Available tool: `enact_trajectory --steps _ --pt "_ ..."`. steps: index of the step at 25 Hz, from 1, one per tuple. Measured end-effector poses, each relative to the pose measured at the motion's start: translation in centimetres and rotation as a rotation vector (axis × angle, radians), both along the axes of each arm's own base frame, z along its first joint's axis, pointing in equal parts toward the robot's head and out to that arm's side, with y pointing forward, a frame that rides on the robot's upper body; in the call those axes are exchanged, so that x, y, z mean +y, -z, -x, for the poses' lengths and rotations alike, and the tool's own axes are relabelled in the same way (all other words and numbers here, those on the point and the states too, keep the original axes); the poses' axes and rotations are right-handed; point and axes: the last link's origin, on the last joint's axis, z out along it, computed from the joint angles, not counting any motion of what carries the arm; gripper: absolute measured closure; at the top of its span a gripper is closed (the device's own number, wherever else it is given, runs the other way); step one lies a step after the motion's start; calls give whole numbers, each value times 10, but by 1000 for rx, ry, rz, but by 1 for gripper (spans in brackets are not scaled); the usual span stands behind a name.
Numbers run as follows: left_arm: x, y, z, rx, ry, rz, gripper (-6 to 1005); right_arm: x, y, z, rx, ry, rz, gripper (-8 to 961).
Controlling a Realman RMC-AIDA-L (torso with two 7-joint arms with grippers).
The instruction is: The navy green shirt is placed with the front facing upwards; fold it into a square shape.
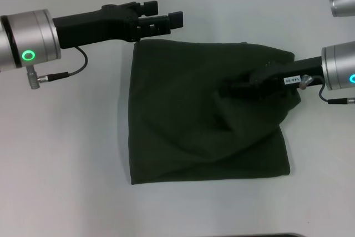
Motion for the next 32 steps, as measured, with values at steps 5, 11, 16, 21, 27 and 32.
enact_trajectory --steps 5,11,16,21,27,32 --pt "0 0 0 0 0 -2 96 -2 2 1 8 1 14 666" --pt "0 0 0 0 0 -2 96 -5 2 3 24 -5 40 762" --pt "0 0 1 1 1 -2 96 -7 1 1 33 9 40 879" --pt "0 0 1 4 7 -6 96 -12 -4 2 64 1 54 941" --pt "0 0 0 5 12 -7 96 -25 -10 -4 108 -17 59 941" --pt "1 0 -1 5 12 -10 96 -38 -23 -14 150 -33 16 941"
